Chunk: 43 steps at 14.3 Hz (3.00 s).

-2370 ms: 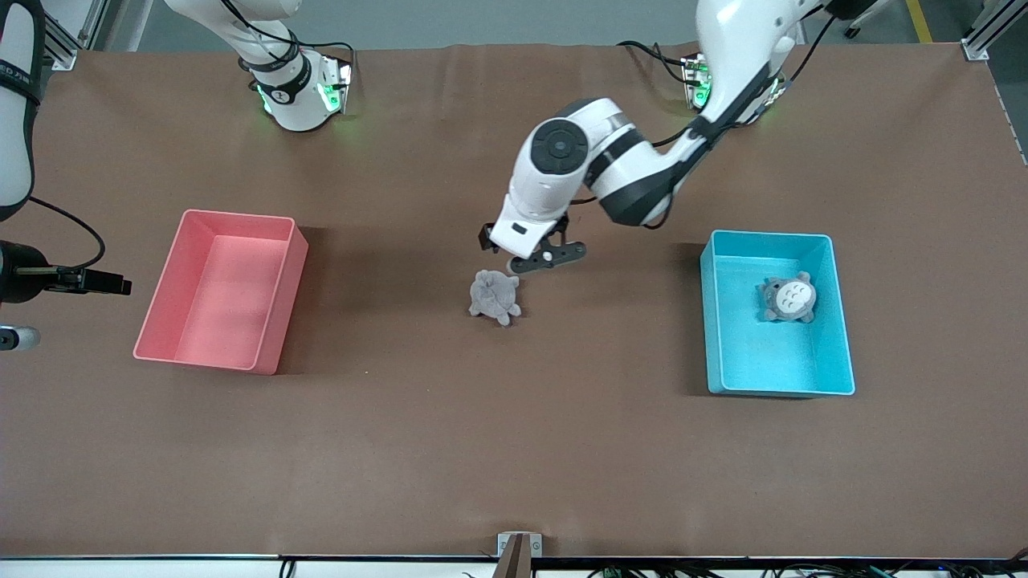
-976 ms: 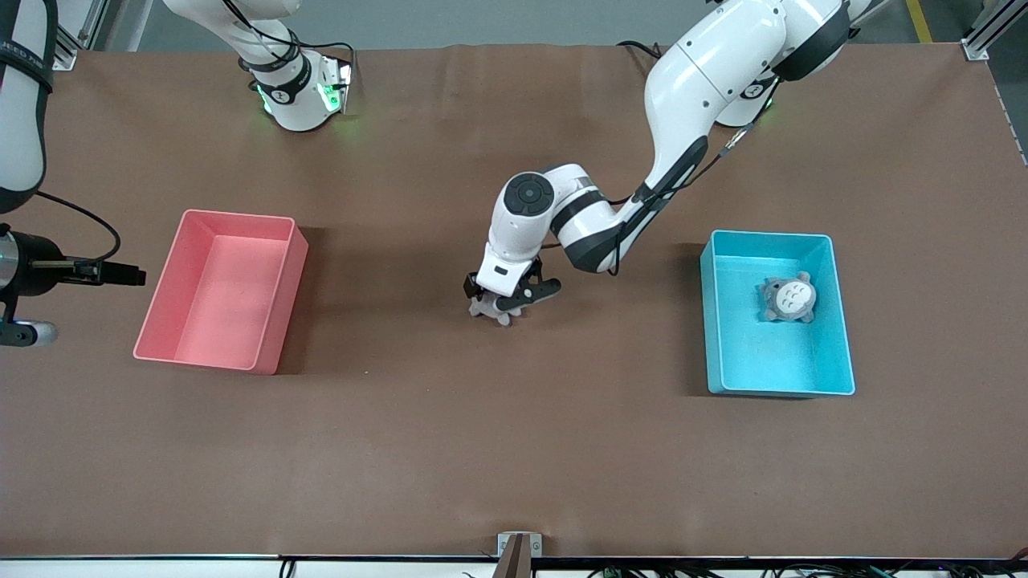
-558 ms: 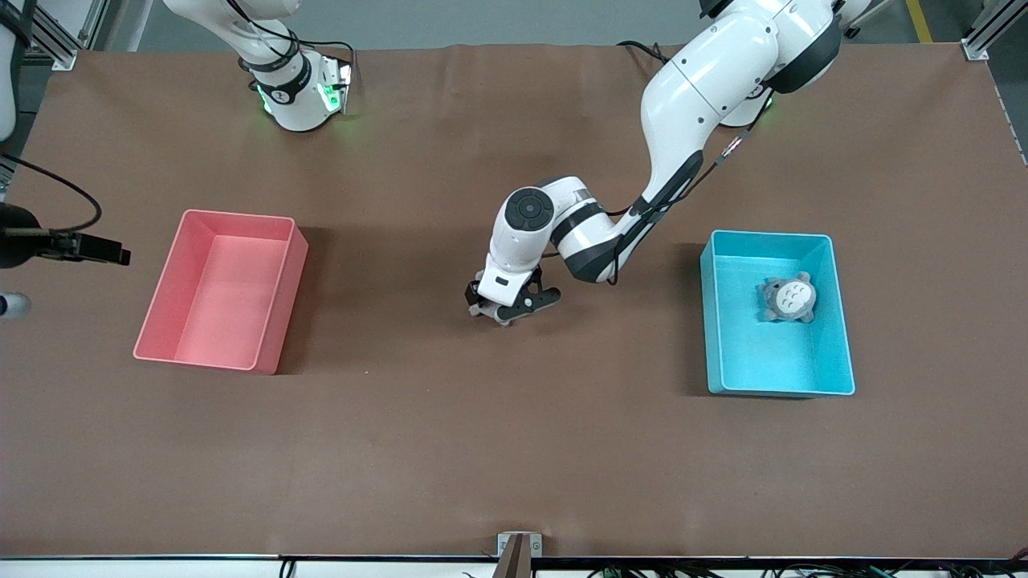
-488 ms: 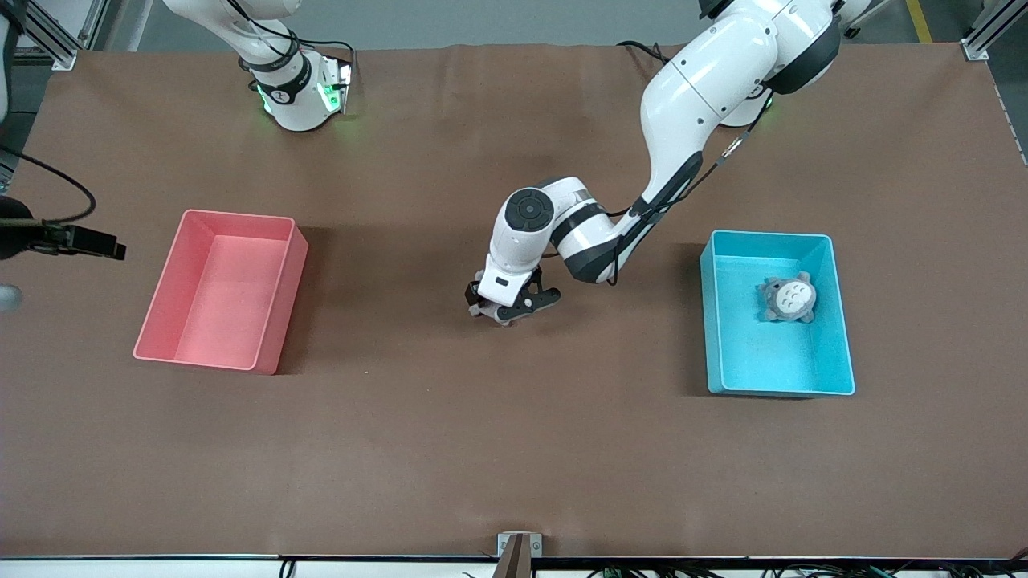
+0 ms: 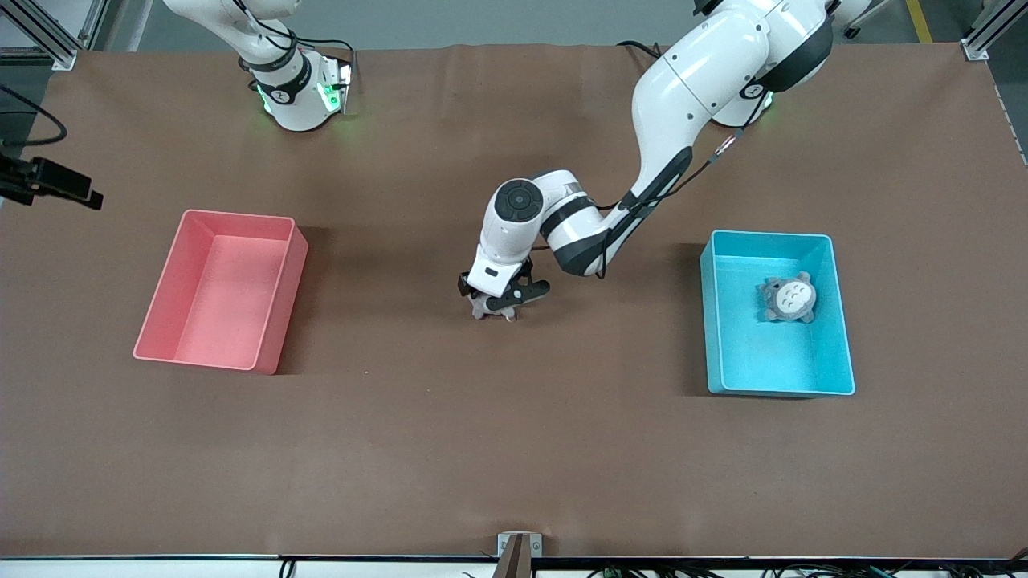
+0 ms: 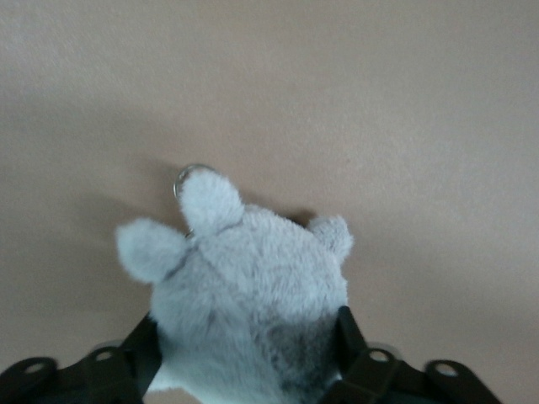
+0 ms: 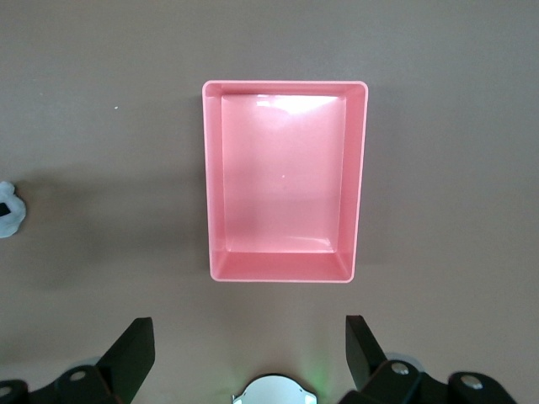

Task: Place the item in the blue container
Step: 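Lift the grey Totoro with the left gripper toward the blue box, then lower the grey Totoro into the blue box and open the left gripper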

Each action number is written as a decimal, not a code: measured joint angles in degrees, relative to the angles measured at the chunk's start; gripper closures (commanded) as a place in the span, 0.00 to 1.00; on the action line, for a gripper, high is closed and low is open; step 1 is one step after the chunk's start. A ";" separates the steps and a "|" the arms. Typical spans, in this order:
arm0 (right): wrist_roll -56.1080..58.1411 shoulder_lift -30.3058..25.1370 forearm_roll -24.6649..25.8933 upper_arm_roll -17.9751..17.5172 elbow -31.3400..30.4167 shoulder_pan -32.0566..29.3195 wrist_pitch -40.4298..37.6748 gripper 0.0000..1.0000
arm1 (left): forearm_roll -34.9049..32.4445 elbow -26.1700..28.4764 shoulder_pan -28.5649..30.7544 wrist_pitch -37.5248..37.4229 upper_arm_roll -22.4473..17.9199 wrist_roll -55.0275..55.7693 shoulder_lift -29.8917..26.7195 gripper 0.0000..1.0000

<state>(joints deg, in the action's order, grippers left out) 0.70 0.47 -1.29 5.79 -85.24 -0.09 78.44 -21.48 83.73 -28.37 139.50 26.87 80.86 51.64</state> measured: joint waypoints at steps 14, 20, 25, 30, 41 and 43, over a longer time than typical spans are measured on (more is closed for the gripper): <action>0.00 -3.33 0.00 -0.22 -1.78 0.23 0.09 0.00 | -0.13 -3.15 0.25 -14.13 0.11 -4.85 -5.57 0.92; 1.47 -3.75 0.01 -0.69 1.02 0.25 -2.19 0.00 | 3.61 -3.17 7.51 -40.52 0.16 -24.55 -23.21 0.92; 4.34 -3.87 0.05 -0.65 2.47 0.25 -3.06 0.00 | 7.78 6.82 21.67 -43.65 0.08 -44.09 -33.44 0.90; 4.39 -3.87 0.06 -0.66 2.47 0.25 -4.31 0.00 | 12.26 18.52 37.41 -35.52 0.08 -65.09 -39.66 0.90; 4.54 -3.87 0.07 -0.71 2.47 0.35 -4.71 0.00 | 12.77 33.13 47.92 -12.92 -0.12 -74.67 -31.74 0.88; 4.54 -3.86 0.07 -0.71 2.46 0.35 -4.71 0.00 | 12.64 33.10 48.16 -10.92 -0.23 -74.24 -29.26 0.85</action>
<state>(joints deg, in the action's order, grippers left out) 5.24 -3.39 -1.22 5.08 -82.78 0.26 73.73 -8.84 116.82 19.79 128.58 26.64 6.62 22.37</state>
